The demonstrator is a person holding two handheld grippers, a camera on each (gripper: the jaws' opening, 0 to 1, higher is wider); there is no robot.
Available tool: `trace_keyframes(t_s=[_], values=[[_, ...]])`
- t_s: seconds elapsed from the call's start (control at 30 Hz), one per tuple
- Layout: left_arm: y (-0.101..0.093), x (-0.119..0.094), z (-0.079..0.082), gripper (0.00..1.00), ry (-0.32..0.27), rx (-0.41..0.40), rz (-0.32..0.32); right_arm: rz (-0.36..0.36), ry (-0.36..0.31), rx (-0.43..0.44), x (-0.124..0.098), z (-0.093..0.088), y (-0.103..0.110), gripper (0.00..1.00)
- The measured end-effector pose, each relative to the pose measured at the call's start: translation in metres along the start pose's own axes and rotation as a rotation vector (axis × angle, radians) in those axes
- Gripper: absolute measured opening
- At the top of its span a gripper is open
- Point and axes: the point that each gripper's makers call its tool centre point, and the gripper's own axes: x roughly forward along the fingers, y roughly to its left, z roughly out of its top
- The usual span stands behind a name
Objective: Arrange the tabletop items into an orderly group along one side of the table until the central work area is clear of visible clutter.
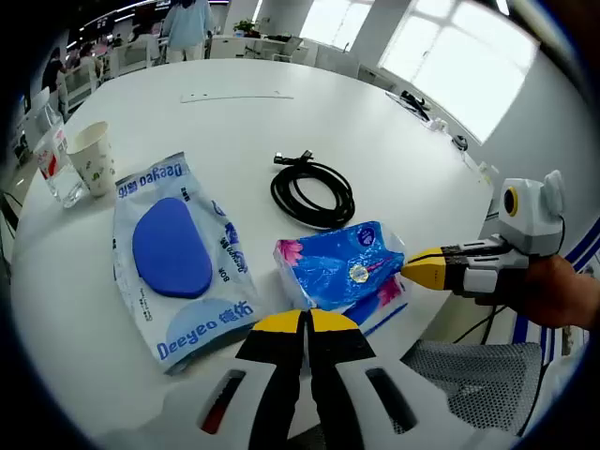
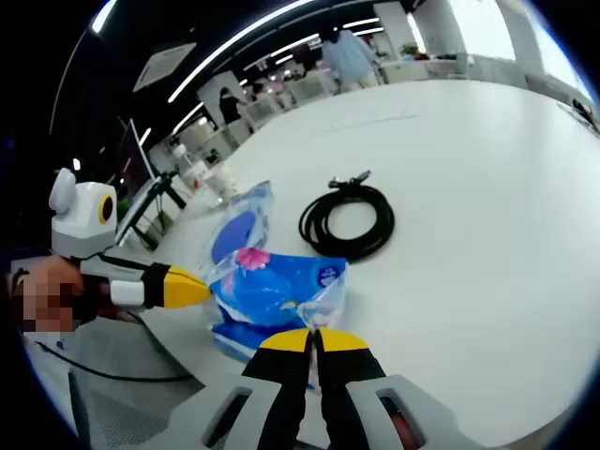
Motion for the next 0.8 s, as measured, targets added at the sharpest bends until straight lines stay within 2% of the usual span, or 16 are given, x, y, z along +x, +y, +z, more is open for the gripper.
trace_keyframes(t_s=[0.1, 0.47, 0.8], values=[[0.0, 0.004, 0.011, 0.0, -0.008, 0.031, -0.003, -0.002, -0.013, -0.009, 0.001, 0.01, -0.001, 0.0], [0.01, 0.014, 0.073, 0.0, -0.113, -0.008, -0.017, -0.01, -0.054, -0.024, 0.005, 0.05, -0.019, 0.0], [0.02, 0.035, 0.119, 0.0, -0.183, -0.052, -0.025, -0.027, -0.103, -0.041, 0.022, 0.106, -0.045, 0.0]])
